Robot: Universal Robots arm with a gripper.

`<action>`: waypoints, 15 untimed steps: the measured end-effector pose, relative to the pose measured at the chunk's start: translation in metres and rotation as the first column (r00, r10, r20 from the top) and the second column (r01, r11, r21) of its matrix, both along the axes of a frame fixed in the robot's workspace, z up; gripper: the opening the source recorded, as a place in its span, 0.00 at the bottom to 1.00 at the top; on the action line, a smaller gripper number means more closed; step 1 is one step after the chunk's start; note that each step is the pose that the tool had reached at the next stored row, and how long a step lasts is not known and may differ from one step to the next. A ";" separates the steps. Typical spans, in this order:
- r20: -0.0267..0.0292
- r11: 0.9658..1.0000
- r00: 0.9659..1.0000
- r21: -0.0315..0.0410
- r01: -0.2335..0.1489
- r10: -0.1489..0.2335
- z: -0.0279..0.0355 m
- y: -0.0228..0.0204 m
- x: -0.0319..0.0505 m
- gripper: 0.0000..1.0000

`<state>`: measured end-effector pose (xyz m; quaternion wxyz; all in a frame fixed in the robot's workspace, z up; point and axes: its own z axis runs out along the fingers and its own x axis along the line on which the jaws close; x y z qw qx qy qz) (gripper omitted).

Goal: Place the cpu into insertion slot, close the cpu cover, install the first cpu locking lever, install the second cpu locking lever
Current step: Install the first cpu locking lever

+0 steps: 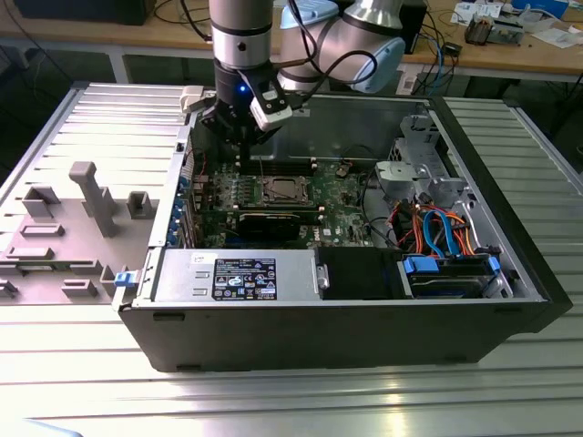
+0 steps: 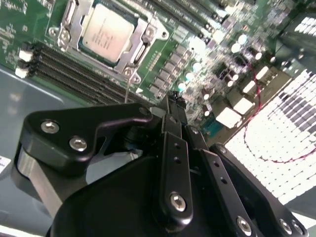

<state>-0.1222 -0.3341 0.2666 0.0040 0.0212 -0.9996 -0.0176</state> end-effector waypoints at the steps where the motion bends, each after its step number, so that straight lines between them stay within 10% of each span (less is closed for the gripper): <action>1: 0.000 1.000 1.000 0.000 -0.001 0.001 -0.0015 0.0038 0.0005 0.11; 15: 0.000 1.000 1.000 0.000 -0.001 0.001 -0.0040 0.0096 0.0057 0.11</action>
